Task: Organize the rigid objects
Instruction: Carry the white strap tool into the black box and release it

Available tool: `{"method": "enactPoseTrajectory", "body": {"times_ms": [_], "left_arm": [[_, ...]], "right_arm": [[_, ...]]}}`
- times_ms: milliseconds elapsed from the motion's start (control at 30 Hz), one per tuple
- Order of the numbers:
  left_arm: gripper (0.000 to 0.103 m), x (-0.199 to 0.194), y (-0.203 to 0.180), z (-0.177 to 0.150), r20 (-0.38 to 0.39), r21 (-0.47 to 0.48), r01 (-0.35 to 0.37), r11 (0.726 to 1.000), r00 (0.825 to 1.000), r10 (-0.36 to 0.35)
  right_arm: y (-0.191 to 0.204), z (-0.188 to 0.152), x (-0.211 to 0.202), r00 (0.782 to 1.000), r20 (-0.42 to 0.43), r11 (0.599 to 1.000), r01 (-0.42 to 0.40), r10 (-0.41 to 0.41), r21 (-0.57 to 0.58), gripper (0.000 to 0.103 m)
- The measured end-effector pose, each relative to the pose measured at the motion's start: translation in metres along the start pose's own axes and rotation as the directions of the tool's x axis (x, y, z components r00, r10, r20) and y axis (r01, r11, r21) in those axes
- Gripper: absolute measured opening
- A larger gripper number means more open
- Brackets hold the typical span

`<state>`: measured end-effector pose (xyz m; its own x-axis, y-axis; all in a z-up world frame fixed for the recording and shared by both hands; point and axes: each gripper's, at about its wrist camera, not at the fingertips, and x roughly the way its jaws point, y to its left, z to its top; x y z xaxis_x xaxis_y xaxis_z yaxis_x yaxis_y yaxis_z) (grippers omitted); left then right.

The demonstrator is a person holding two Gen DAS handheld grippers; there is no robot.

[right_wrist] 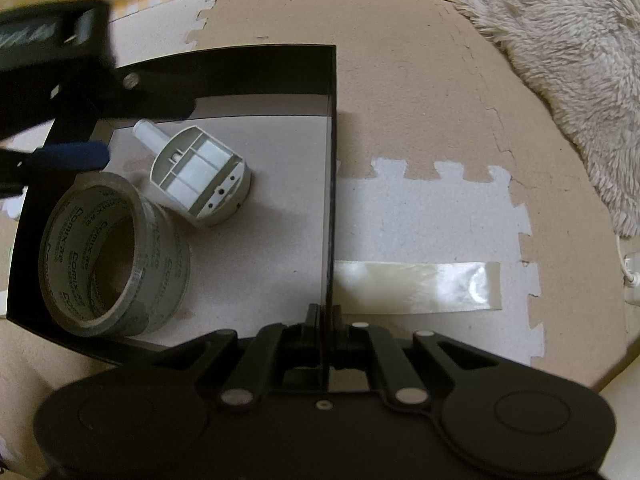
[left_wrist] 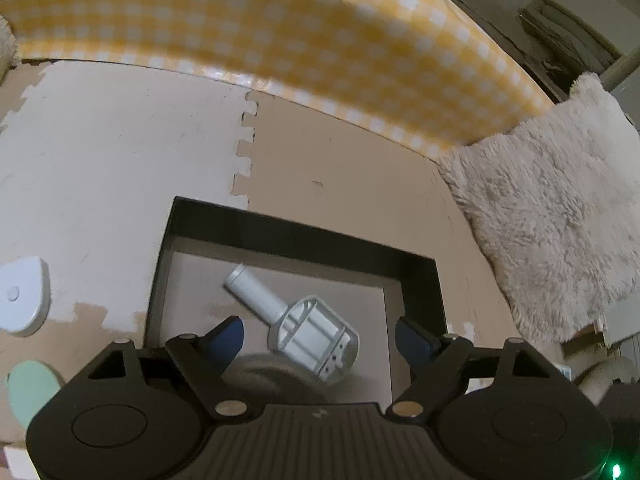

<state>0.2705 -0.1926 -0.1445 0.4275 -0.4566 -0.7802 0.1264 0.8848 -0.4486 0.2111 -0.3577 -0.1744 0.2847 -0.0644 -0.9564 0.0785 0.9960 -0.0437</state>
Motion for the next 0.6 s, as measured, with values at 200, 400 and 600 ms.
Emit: {"method": "enactPoseTrajectory", "body": {"times_ms": [200,400,600], "left_arm": [[0.089,-0.023,-0.002,-0.005,0.004,0.049,0.011,0.999,1.0,-0.011],[0.098,-0.048,-0.011,-0.011,0.021,0.12,0.019,0.993,1.0,-0.021],[0.103,-0.071,-0.01,-0.022,0.032,0.208,0.003,0.978,0.999,-0.01]], "right_arm": [[0.0,0.0,0.0,1.0,0.0,1.0,-0.001,0.001,0.001,0.004],[0.0,0.0,-0.001,1.0,0.001,1.0,-0.003,0.003,0.0,0.004],[-0.001,0.0,-0.001,1.0,0.004,1.0,-0.007,0.007,0.0,0.004]]}}
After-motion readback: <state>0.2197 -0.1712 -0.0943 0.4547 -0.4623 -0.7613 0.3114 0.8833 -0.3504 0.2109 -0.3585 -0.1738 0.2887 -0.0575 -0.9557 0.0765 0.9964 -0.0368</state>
